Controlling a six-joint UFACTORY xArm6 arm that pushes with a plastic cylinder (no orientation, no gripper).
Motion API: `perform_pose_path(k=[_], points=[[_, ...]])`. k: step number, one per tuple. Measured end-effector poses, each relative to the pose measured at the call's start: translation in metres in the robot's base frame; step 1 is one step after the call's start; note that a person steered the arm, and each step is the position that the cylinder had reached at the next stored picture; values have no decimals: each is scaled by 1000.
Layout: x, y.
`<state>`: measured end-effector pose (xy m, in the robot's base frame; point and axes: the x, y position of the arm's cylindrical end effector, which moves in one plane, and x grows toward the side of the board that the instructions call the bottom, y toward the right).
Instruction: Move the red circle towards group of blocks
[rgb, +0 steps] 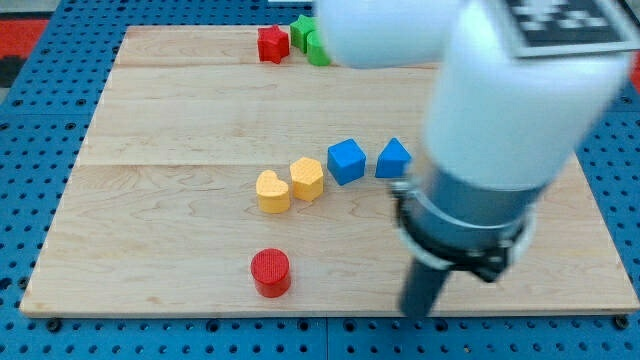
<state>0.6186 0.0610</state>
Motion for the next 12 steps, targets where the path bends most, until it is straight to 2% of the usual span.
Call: perform_pose_path(k=[1, 3, 6, 7, 9, 10, 12], points=[[-4, -65], [-36, -156], [-113, -244], [-140, -243], [-234, -182], [-265, -161], [-221, -183]])
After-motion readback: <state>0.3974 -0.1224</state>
